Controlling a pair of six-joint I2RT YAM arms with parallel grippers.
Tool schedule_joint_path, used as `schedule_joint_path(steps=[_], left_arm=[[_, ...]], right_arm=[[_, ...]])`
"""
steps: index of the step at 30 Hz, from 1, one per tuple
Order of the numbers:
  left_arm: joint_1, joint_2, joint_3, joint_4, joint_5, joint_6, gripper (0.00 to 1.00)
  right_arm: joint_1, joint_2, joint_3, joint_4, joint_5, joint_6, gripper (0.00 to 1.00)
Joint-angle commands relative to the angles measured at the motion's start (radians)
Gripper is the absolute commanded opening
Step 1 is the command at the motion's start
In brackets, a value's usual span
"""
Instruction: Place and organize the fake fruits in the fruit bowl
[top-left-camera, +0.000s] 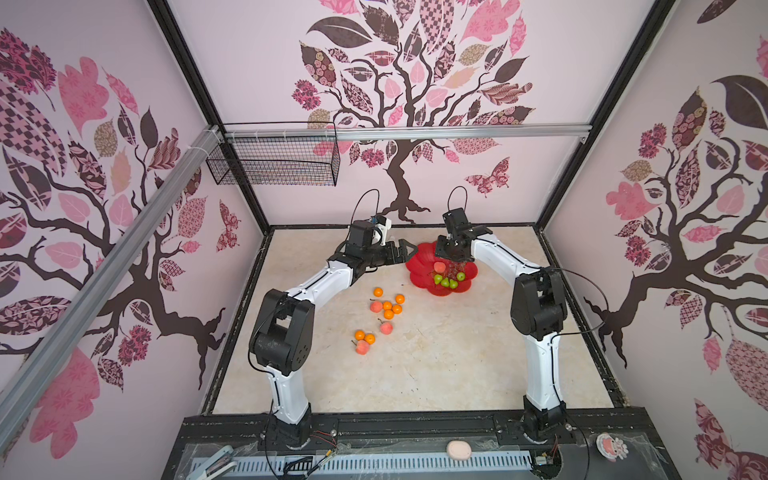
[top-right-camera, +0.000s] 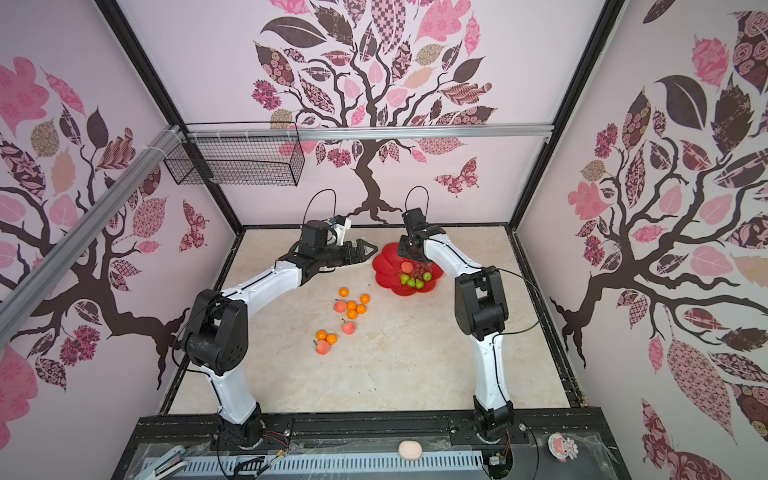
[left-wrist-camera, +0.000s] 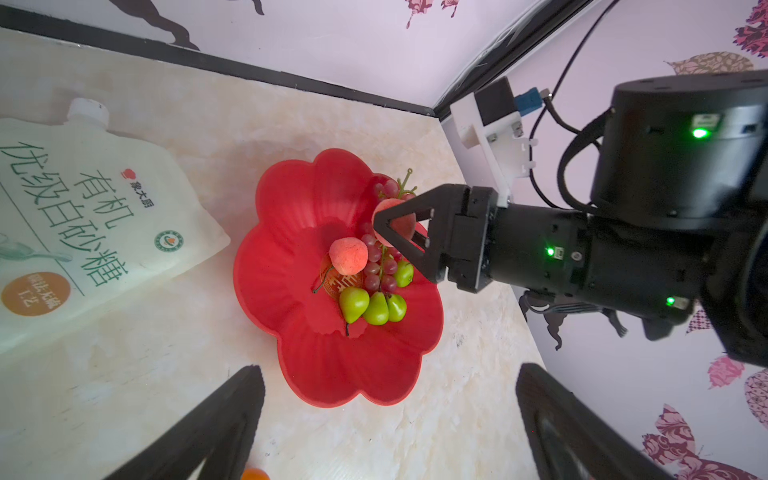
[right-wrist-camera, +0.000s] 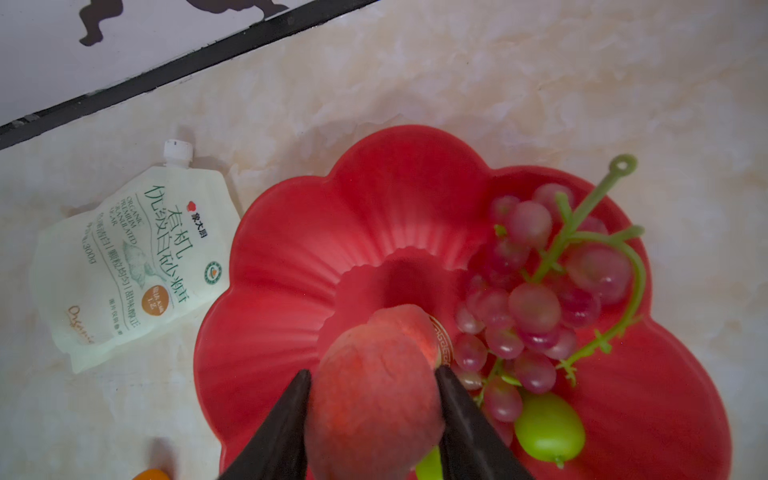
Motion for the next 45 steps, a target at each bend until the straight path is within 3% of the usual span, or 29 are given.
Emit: schedule_joint_path(steps=[1, 26, 33, 39, 45], left_arm=[[-0.009, 0.019, -0.025, 0.03, 0.001, -0.004, 0.99], [-0.078, 0.016, 0.058, -0.196, -0.117, 0.204, 0.99], [-0.078, 0.024, 0.076, -0.221, -0.115, 0.197, 0.99], [-0.075, 0.036, 0.178, -0.384, -0.118, 0.265, 0.99], [-0.04, 0.064, 0.277, -0.542, -0.052, 0.357, 0.98]], right_arm=[[-0.01, 0.075, 0.067, -0.06, 0.035, 0.01, 0.49], [-0.039, 0.237, 0.239, -0.124, 0.084, 0.028, 0.53], [-0.039, 0.22, 0.245, -0.132, 0.088, 0.023, 0.54], [-0.039, 0.166, 0.245, -0.14, 0.081, 0.005, 0.54], [-0.036, 0.047, 0.168, -0.107, 0.077, -0.01, 0.54]])
